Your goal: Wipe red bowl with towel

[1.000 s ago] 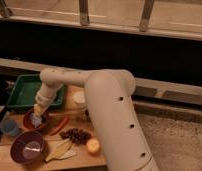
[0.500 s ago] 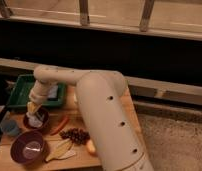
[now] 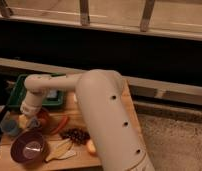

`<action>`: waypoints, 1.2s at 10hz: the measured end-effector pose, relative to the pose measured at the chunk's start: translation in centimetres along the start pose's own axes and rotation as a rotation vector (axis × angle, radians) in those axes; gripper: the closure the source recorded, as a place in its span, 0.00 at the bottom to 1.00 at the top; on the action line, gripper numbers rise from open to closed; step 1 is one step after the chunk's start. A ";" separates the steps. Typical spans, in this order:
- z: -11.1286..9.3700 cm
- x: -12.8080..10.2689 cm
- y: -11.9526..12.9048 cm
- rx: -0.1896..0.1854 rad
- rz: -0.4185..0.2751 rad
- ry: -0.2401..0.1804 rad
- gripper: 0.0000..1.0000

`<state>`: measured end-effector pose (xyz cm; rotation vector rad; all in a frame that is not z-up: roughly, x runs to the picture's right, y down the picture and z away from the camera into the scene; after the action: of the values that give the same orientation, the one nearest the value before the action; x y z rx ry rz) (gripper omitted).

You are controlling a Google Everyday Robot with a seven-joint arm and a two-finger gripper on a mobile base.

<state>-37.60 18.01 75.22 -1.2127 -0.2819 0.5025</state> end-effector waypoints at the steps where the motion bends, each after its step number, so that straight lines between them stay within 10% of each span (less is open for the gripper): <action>1: -0.1 0.8 0.0 0.010 0.020 0.009 1.00; 7: -4.2 3.3 -7.8 0.108 0.143 0.070 1.00; 12: -2.7 -1.4 -8.9 0.092 0.090 0.016 1.00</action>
<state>-35.62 12.72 82.81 -1.1431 -0.1891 0.5770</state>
